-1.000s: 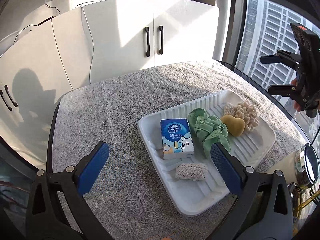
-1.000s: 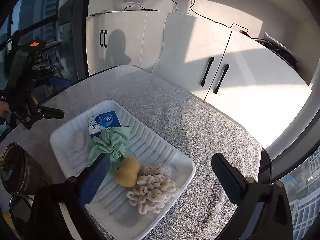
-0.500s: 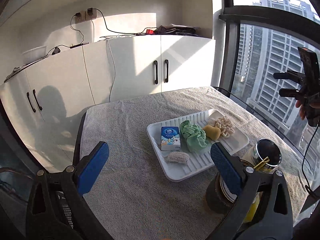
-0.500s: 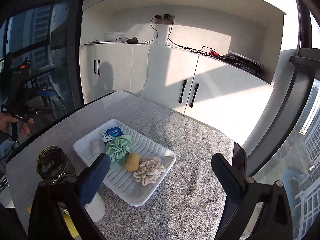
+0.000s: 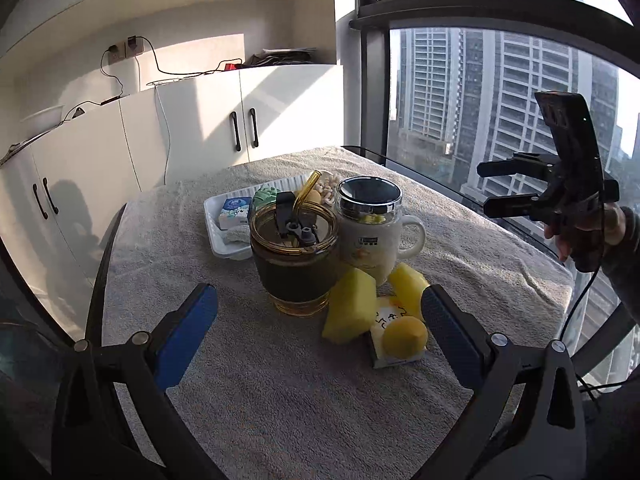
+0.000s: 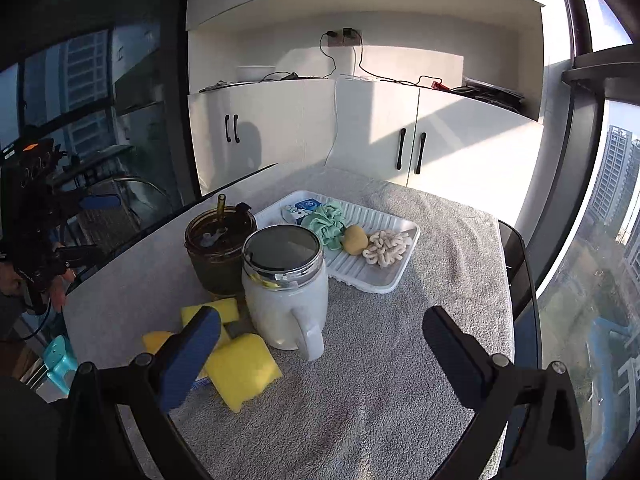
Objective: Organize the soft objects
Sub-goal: 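Move both tools back to the yellow sponges beside the mug, then grasp the round yellow sponge with the left tool while the right tool grasps the square yellow sponge, then carry the round and square yellow sponges over to the white tray, then lower both sponges into the tray and open both tools, then move both tools back toward the remaining items by the mug, then close the left tool on the yellow sponge block while the right tool reaches the small tissue pack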
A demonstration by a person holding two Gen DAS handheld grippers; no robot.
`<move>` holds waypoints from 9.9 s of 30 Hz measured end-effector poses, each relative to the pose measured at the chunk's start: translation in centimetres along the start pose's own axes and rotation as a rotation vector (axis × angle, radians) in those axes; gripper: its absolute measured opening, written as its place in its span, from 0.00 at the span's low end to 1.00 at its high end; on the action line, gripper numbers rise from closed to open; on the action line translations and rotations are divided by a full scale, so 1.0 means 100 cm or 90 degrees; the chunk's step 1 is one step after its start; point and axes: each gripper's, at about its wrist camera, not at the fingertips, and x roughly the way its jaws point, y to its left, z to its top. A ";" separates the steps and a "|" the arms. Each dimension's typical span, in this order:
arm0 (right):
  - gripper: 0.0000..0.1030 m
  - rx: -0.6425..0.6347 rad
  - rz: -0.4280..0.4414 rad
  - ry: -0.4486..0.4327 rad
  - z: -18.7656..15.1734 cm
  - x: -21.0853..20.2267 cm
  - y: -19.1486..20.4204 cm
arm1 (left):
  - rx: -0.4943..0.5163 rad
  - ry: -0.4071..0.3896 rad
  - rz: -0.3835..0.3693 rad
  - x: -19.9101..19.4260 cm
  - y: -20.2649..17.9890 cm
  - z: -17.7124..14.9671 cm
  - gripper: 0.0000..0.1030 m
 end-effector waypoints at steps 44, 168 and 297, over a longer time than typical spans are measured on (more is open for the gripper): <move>0.88 0.068 0.024 0.109 -0.060 0.084 0.043 | -0.028 0.103 -0.110 0.087 -0.046 -0.042 0.56; 0.59 -0.194 0.035 0.292 0.138 0.301 -0.089 | 0.124 0.235 -0.218 0.301 0.123 0.096 0.54; 0.60 0.209 -0.072 0.099 -0.061 0.119 0.110 | -0.074 0.153 -0.107 0.107 0.024 -0.036 0.26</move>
